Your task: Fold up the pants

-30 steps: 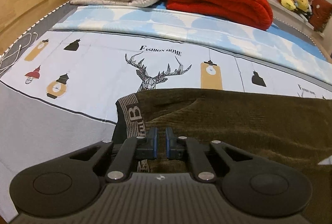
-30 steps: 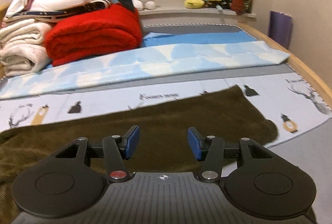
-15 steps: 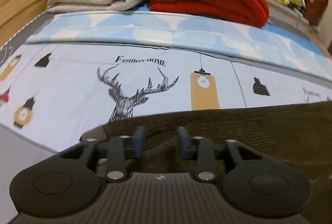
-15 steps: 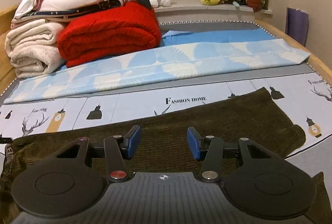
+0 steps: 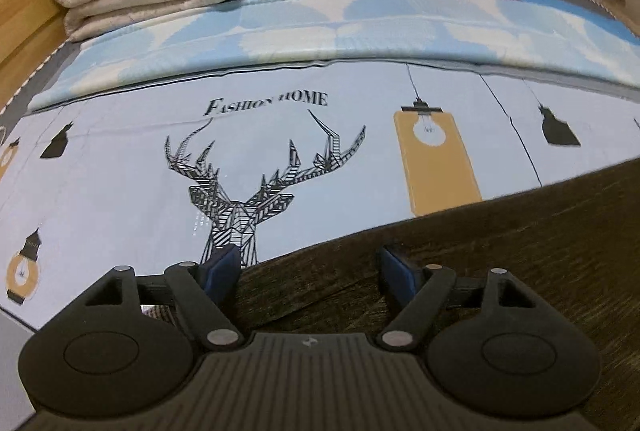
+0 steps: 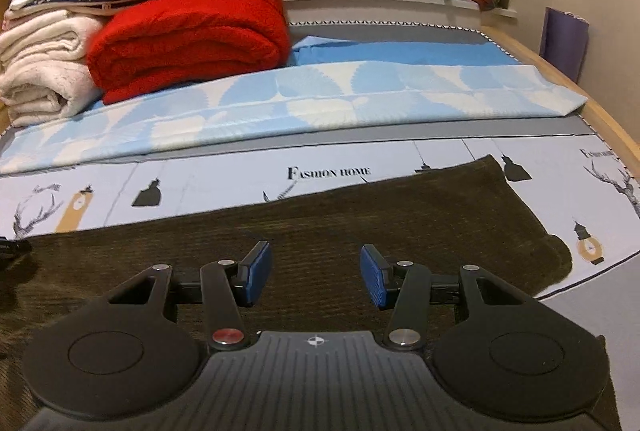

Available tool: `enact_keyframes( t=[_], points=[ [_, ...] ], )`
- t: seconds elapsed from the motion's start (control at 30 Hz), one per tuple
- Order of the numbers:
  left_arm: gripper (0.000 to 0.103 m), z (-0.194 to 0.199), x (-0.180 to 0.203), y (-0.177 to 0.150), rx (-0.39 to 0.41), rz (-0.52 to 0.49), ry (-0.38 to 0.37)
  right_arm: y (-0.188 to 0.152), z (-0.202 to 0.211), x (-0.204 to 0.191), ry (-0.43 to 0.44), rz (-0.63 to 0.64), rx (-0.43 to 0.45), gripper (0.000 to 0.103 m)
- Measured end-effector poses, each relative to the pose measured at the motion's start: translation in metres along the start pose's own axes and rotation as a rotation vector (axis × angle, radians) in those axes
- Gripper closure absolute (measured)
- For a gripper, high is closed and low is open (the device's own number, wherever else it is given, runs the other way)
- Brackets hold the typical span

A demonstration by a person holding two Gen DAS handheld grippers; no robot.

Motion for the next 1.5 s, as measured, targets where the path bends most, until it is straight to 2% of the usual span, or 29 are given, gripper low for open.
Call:
enact_keyframes(
  t=[0.07,0.13,0.2,0.4,0.53,0.7,0.8,0.87,0.9,0.97,1.0,1.07,1.1,1.13,1.2,1.3,1.37,1.4,1.5],
  points=[
    [0.044,-0.001,0.004,-0.002,-0.008,-0.018,-0.027,-0.004,0.0,0.002,-0.007,0.018,-0.009,0.052],
    [0.086,0.004,0.009,-0.002,-0.003,-0.041,-0.07,-0.006,0.0,0.004,-0.016,0.036,-0.014,0.052],
    [0.096,0.012,0.013,0.0,0.002,-0.07,-0.076,-0.008,0.0,0.008,-0.029,0.048,-0.02,0.052],
    [0.1,0.069,0.028,0.005,0.047,-0.139,-0.073,-0.013,-0.002,0.025,-0.069,0.003,-0.051,0.052],
    [0.101,0.134,0.05,-0.002,0.089,-0.229,-0.105,-0.021,-0.001,0.029,-0.071,-0.037,-0.081,0.052],
    [0.101,0.228,0.074,-0.039,0.123,-0.287,-0.17,-0.026,0.007,0.025,-0.063,-0.07,-0.093,0.052],
    [0.101,0.273,0.083,-0.071,0.117,-0.29,-0.241,-0.031,0.016,0.022,-0.057,-0.087,-0.096,0.052],
    [0.1,0.288,0.082,-0.089,0.077,-0.235,-0.314,-0.032,0.022,0.021,-0.049,-0.098,-0.097,0.052],
    [0.098,0.29,0.075,-0.093,0.056,-0.163,-0.342,-0.033,0.024,0.021,-0.048,-0.103,-0.096,0.052],
    [0.096,0.286,0.048,-0.095,0.018,0.028,-0.326,-0.034,0.027,0.022,-0.048,-0.119,-0.095,0.052],
    [0.092,0.281,0.03,-0.098,-0.022,0.165,-0.329,-0.034,0.028,0.024,-0.049,-0.13,-0.095,0.052],
    [0.084,0.27,0.007,-0.108,-0.11,0.38,-0.357,-0.035,0.027,0.029,-0.058,-0.167,-0.095,0.053],
    [0.075,0.262,0.001,-0.117,-0.167,0.456,-0.353,-0.035,0.026,0.031,-0.06,-0.184,-0.096,0.053],
    [0.064,0.256,-0.002,-0.124,-0.211,0.487,-0.336,-0.035,0.025,0.034,-0.062,-0.206,-0.097,0.054],
    [0.054,0.24,-0.004,-0.137,-0.301,0.511,-0.287,-0.035,0.023,0.04,-0.065,-0.256,-0.099,0.056],
    [0.047,0.216,-0.007,-0.16,-0.435,0.576,-0.228,-0.037,0.017,0.047,-0.064,-0.326,-0.105,0.057],
    [0.043,0.2,-0.016,-0.166,-0.476,0.621,-0.197,-0.037,0.013,0.05,-0.06,-0.359,-0.106,0.057],
    [0.037,0.196,-0.018,-0.169,-0.492,0.642,-0.187,-0.037,0.01,0.051,-0.058,-0.366,-0.106,0.057],
    [0.034,0.185,-0.023,-0.172,-0.517,0.681,-0.162,-0.035,0.0,0.056,-0.052,-0.384,-0.101,0.057]
  ],
)
Point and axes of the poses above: each gripper's, at about its wrist camera, not at the fingertips, and z roughly against the way its jaws point, x to its right, y to its top, the point moved 6 cm from there along -z, roughly the way its jaws point, and after that the axes turned 11 degrees about x, right-handed, at the moved point
